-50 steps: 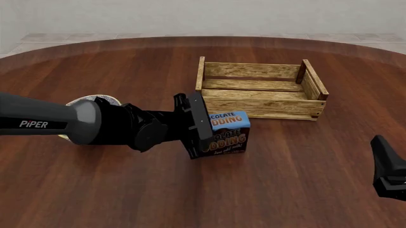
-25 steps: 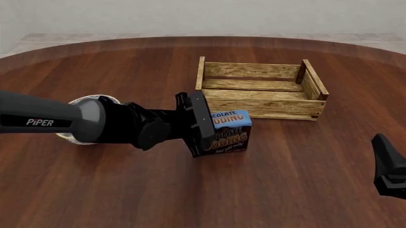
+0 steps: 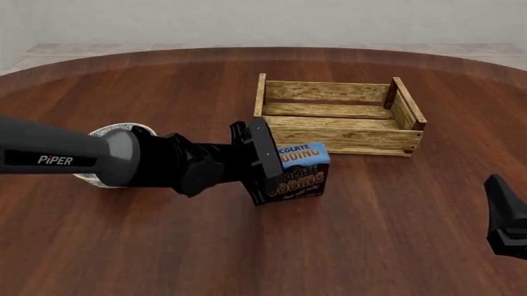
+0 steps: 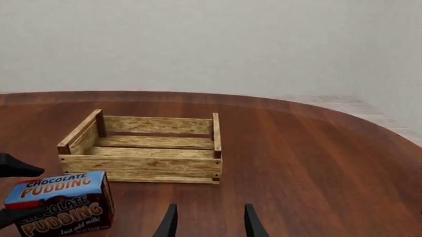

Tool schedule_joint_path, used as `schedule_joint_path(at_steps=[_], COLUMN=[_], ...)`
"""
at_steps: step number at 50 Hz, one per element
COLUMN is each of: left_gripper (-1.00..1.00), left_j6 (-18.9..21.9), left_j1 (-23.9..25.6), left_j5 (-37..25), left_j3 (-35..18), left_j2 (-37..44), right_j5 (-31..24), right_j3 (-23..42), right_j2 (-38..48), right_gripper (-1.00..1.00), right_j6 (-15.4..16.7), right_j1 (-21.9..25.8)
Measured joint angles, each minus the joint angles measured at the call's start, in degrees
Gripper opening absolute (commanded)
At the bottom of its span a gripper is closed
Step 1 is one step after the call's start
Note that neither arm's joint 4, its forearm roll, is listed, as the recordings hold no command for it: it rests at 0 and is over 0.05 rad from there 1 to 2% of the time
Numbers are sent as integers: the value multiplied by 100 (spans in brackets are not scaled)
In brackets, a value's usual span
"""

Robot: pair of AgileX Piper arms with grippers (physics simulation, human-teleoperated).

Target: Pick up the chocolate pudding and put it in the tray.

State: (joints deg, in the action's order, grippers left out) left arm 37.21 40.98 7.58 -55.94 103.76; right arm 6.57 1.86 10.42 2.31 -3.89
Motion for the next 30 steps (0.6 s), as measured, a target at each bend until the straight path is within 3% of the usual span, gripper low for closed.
schedule_joint_path(at_steps=[30], left_gripper=[-100], left_j6=[-258], left_j1=[136], left_j5=[67], left_j3=[274], left_j2=[-267], right_j5=[-116], right_j3=[-3], right_j2=[-138], right_gripper=[100], right_j6=[16], right_j1=[-20])
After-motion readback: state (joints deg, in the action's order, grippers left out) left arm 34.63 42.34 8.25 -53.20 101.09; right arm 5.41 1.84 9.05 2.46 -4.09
